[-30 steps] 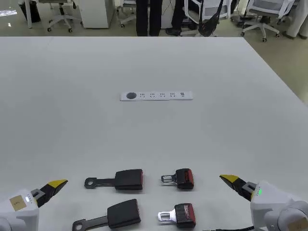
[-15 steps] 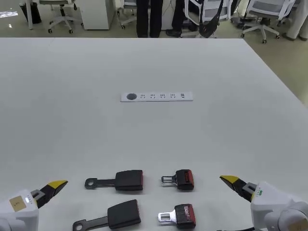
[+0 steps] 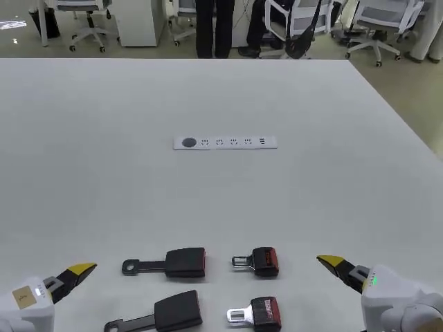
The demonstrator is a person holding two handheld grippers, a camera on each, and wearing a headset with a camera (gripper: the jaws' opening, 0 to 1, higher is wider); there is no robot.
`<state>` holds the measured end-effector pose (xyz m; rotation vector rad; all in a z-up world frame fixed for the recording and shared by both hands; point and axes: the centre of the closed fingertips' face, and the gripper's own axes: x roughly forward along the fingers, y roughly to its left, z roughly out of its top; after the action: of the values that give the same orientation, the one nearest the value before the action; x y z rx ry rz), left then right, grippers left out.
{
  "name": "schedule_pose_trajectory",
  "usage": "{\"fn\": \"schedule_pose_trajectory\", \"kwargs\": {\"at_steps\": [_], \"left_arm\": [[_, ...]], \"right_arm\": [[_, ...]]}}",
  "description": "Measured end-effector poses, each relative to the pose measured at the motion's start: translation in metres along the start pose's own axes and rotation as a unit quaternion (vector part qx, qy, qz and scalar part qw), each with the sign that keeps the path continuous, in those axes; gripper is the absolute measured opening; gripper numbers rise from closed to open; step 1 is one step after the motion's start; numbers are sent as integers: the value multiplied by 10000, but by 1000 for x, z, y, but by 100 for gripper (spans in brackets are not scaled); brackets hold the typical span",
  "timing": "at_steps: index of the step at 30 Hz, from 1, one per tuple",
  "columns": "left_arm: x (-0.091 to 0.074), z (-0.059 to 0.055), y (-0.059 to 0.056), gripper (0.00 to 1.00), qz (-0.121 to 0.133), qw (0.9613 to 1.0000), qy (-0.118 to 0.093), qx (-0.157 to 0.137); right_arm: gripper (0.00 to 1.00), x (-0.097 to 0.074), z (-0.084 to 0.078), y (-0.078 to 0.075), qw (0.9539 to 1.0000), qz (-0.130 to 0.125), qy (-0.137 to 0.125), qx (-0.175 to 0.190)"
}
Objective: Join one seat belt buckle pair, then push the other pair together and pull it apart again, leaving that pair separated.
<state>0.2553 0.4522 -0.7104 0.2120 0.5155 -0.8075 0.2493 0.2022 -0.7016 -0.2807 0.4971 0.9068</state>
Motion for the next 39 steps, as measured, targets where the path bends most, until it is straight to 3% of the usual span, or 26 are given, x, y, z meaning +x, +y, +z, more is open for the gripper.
{"fn": "schedule_pose_trajectory", "kwargs": {"at_steps": [15, 39], "left_arm": [[-1, 4, -6, 99, -12, 10000, -5, 8], [2, 6, -5, 99, -64, 10000, 3, 68]], "right_arm": [[99, -1, 0, -1, 10000, 0, 20, -52], [99, -5, -1, -7, 9999, -55, 42, -85]]}}
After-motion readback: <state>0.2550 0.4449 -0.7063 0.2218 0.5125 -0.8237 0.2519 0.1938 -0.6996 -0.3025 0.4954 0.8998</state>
